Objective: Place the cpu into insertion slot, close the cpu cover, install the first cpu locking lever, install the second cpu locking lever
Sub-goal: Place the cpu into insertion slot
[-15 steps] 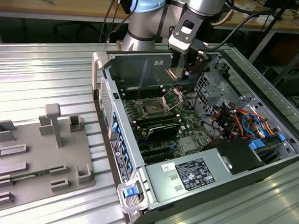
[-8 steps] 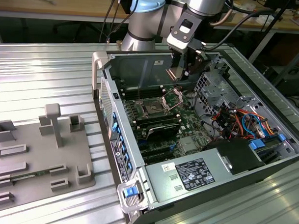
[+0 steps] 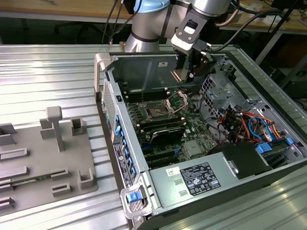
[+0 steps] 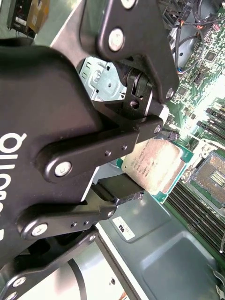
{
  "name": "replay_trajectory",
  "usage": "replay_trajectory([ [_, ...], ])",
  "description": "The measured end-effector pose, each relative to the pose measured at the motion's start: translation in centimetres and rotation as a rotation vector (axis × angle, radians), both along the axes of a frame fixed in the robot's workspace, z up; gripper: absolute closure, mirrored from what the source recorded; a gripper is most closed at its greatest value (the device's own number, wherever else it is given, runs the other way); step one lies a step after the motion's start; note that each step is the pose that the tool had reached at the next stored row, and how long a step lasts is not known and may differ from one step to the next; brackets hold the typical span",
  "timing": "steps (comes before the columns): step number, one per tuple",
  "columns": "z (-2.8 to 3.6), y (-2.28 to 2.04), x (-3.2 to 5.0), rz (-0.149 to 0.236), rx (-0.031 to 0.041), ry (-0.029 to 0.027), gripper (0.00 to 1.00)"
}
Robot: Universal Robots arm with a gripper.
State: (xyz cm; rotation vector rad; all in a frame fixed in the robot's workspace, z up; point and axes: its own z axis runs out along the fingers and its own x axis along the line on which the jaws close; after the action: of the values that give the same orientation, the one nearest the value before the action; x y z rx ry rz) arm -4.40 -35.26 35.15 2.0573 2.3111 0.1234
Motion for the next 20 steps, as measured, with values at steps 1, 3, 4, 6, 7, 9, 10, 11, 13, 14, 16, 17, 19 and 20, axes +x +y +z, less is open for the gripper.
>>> replay_trajectory([
  [1, 0.0, 0.0, 0.0, 0.0, 0.0, 0.0, 0.45],
  [3, 0.0, 0.0, 0.0, 0.0, 0.0, 0.0, 0.45],
  [4, 0.0, 0.0, 0.0, -0.001, 0.0, 0.0, 0.45],
  [6, 0.0, 0.0, -0.01, -0.011, 0.0, 0.0, 0.45],
  [7, 0.0, 0.0, -0.01, -0.019, 0.0, 0.0, 0.45],
  [9, 0.0, 0.0, -0.01, -0.033, 0.0, 0.0, 0.45],
  [10, 0.0, 0.0, -0.01, -0.04, 0.0, 0.0, 0.45],
  [11, 0.0, 0.0, -0.01, -0.049, 0.0, 0.0, 0.45],
  [13, 0.0, 0.0, -0.01, -0.068, 0.0, 0.0, 0.45],
  [14, 0.0, 0.0, -0.01, -0.074, 0.0, 0.0, 0.45],
  [16, 0.0, 0.0, -0.01, -0.092, 0.0, 0.0, 0.45],
  [17, 0.0, 0.0, -0.01, -0.102, 0.0, 0.0, 0.45],
  [19, 0.0, 0.0, -0.02, -0.118, 0.0, 0.0, 0.45],
  [20, 0.0, 0.0, -0.02, -0.125, 0.0, 0.0, 0.45],
])
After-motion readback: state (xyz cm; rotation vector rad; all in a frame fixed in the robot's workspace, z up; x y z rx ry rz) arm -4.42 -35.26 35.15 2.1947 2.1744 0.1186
